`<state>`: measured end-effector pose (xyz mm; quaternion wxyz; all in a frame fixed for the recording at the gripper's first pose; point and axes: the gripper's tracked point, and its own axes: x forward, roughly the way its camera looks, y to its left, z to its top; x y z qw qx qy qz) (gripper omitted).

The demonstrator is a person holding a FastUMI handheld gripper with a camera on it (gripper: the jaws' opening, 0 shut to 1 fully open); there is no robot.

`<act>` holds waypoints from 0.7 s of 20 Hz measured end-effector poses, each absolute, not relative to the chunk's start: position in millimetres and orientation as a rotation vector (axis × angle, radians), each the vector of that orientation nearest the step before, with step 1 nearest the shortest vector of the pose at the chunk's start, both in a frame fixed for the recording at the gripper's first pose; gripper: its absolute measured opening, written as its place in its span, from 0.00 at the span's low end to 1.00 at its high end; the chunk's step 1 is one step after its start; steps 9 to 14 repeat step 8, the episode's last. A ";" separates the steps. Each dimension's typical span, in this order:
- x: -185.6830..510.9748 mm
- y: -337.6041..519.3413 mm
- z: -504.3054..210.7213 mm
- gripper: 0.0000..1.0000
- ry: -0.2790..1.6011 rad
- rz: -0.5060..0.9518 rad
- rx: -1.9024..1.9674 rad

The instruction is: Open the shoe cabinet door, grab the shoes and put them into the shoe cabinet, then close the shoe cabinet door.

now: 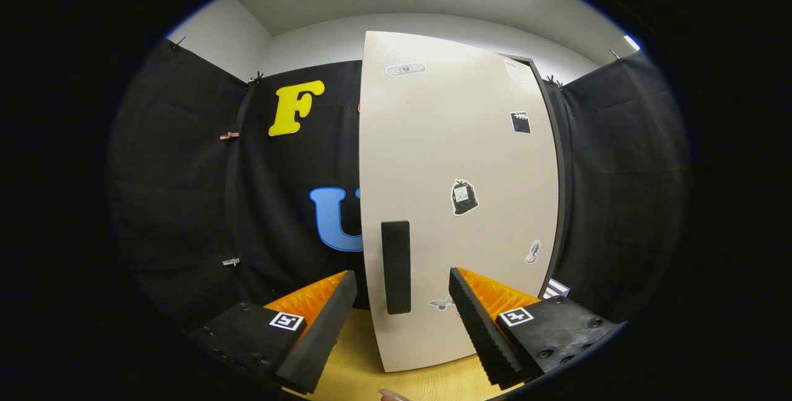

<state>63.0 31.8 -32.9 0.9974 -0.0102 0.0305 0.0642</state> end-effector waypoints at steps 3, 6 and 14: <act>62.3 26.9 -31.7 0.98 0.057 0.121 -0.019; 60.7 23.5 -31.1 0.98 0.056 0.117 -0.021; 60.7 20.0 -32.6 0.98 0.061 0.114 -0.021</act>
